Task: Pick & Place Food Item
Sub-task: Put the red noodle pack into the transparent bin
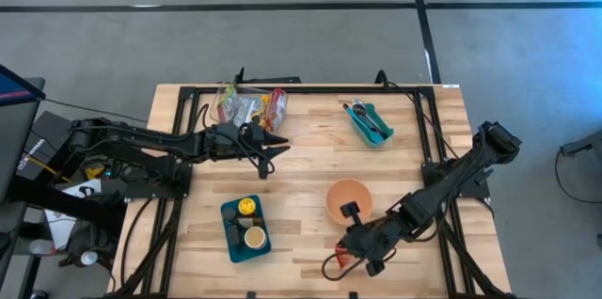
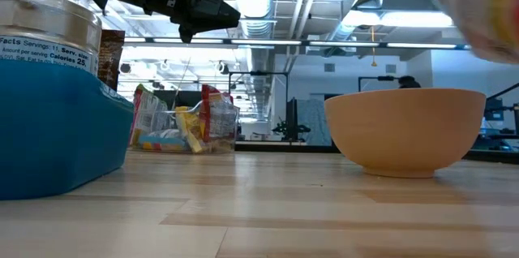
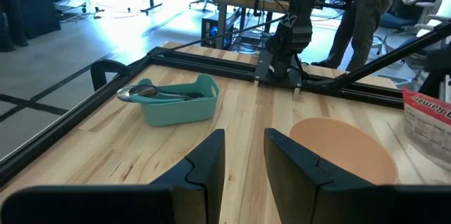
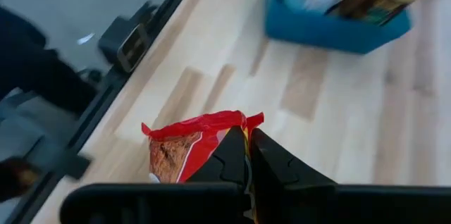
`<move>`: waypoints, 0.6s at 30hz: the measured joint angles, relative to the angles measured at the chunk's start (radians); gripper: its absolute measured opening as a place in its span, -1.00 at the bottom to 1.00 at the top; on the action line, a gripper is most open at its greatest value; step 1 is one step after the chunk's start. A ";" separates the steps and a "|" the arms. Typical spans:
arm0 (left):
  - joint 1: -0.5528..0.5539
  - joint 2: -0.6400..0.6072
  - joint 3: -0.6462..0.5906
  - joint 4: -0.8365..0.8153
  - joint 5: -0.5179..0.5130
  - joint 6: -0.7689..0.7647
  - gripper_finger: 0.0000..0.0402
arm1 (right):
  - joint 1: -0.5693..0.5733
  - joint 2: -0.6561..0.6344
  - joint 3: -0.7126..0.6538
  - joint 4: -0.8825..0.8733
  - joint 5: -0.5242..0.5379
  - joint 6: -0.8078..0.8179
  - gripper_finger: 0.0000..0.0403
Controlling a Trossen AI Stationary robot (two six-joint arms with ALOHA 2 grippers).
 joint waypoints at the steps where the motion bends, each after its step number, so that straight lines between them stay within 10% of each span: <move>1: 0.000 0.000 0.000 0.000 0.000 0.000 -0.53 | 0.000 0.000 0.003 0.008 0.020 -0.008 -1.00; 18: 0.000 0.000 0.000 0.000 0.000 0.000 -0.53 | -0.039 -0.018 0.008 0.140 0.397 -0.014 -1.00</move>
